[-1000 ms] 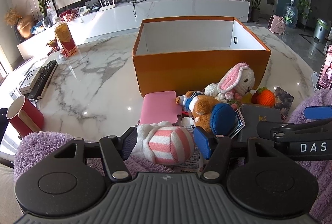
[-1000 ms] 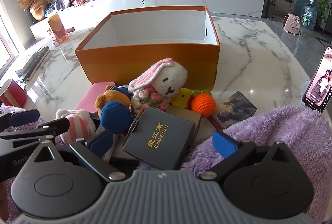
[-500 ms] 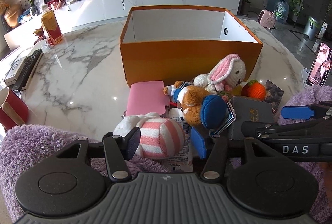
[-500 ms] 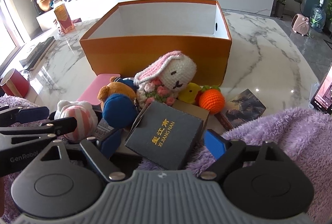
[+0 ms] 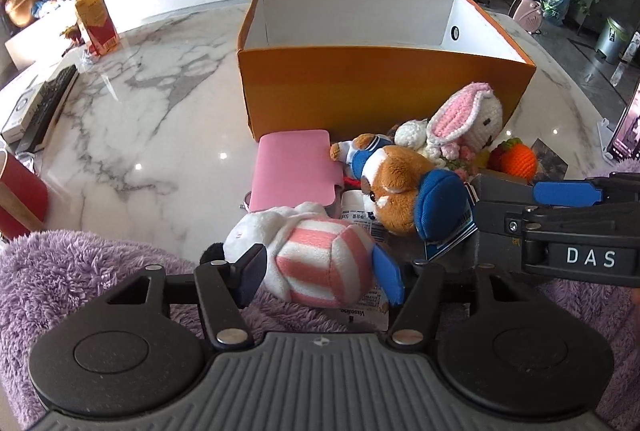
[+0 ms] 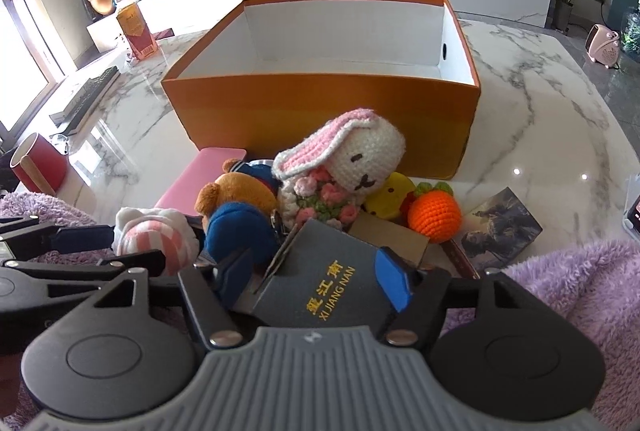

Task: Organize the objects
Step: 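Grasp the white striped-popcorn plush with left gripper while right grasps the brown bear plush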

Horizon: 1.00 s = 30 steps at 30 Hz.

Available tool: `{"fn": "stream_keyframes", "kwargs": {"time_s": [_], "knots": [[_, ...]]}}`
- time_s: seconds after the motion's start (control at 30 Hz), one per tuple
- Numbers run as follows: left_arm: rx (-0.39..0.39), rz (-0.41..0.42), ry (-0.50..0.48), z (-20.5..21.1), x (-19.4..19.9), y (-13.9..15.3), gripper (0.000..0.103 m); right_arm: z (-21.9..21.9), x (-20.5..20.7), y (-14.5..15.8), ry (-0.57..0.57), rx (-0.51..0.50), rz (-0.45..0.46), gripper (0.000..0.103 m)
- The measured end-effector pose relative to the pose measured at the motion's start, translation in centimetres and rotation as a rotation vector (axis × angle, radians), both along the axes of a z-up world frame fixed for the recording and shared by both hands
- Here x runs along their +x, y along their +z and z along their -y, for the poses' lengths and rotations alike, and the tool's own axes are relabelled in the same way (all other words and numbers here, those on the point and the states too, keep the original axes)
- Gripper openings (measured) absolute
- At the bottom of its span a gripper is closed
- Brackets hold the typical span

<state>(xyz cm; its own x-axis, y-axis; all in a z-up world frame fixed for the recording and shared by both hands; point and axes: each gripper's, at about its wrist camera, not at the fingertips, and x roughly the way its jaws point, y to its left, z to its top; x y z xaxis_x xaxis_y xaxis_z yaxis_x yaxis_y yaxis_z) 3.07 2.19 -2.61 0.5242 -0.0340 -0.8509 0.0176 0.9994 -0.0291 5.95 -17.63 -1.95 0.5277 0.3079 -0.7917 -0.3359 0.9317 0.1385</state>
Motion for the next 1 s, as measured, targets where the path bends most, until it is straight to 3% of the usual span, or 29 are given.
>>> {"fn": "stream_keyframes", "kwargs": {"time_s": [0.13, 0.23, 0.57, 0.77, 1.0], "knots": [[-0.052, -0.047, 0.019, -0.8, 0.7, -0.1, 0.070, -1.4, 0.6, -0.1, 0.052, 0.001, 0.003, 0.068], [-0.123, -0.106, 0.053, -1.7, 1.2, -0.2, 0.070, -2.0, 1.3, -0.1, 0.070, 0.015, -0.006, 0.058], [-0.317, -0.181, 0.195, -5.4, 2.5, 0.7, 0.067, -4.3, 2.8, -0.2, 0.166, 0.043, -0.038, 0.058], [-0.453, -0.290, 0.270, -6.5, 3.4, -1.5, 0.068, -5.1, 3.8, -1.4, 0.181, 0.008, -0.072, 0.055], [-0.420, -0.325, 0.291, -5.6, 3.9, -2.1, 0.079, -5.6, 4.0, -2.4, 0.214, -0.023, -0.077, 0.057]]}}
